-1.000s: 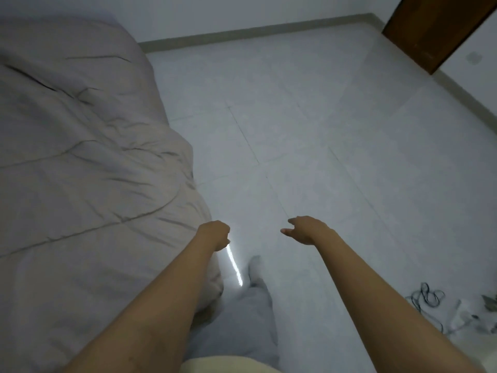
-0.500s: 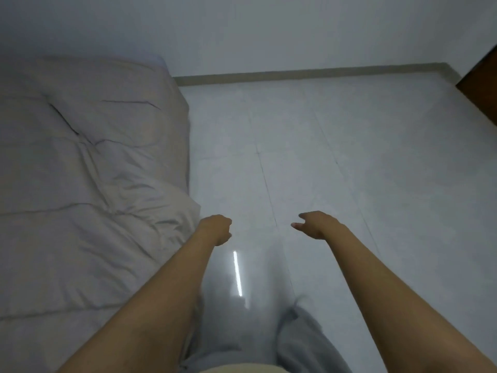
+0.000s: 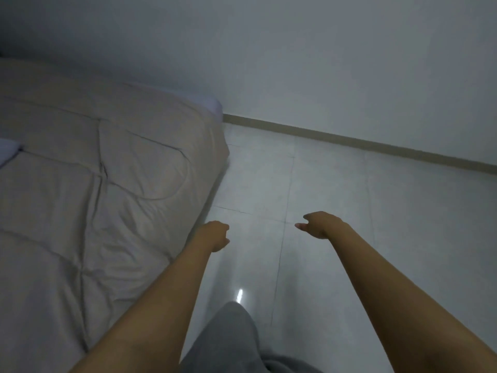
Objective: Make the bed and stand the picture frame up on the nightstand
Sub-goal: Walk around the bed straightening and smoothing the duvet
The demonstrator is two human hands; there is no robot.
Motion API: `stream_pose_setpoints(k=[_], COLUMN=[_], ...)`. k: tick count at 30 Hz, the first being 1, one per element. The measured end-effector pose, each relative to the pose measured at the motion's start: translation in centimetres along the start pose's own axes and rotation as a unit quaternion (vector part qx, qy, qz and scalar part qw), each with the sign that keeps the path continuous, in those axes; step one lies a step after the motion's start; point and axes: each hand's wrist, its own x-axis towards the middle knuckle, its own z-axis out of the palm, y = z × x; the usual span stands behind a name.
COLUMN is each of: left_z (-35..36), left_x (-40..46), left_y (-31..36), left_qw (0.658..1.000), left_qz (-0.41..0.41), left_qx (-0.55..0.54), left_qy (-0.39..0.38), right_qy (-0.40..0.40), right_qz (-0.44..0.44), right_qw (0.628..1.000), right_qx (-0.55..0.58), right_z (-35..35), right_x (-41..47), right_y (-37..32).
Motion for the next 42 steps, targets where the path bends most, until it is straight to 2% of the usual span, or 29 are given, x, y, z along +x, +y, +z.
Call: stream_pose_setpoints(k=[7,18,26,30,34,42], left_z=[-11.8,-34.5,-45.3,-49.5,-52.0,-57.7], left_x=[13.0,34.8,49.5,54.5,58.0,65.7], left_y=[-4.2,-10.0,-12.4,-14.2,-16.4,-26.5], left_qw=[0.997,0.994,0.977,0.961,0.942,0.915], left_qz=[-0.063,-0.089,-0.165,-0.212,-0.256,-0.31], left_qx=[-0.027,-0.04,-0.123,-0.168,-0.21,-0.256], left_qy=[0.019,0.041,0.062,0.06,0.054,0.029], right_qy=[0.044,0.059,0.068,0.09,0.071,0.055], right_qz=[-0.078,-0.108,-0.173,-0.229,-0.291,-0.358], right_qw=[0.995,0.992,0.974,0.955,0.933,0.899], right_qx=[-0.033,-0.033,-0.128,-0.168,-0.201,-0.245], right_z=[-15.6,-38.9,-55.3,-63.0,-68.4,-77.5], right_x=[14.7,36.2,53.4,60.3,65.5,75.3], right_y=[-2.0,-3.4,-4.2,-7.3,-12.2,-23.4])
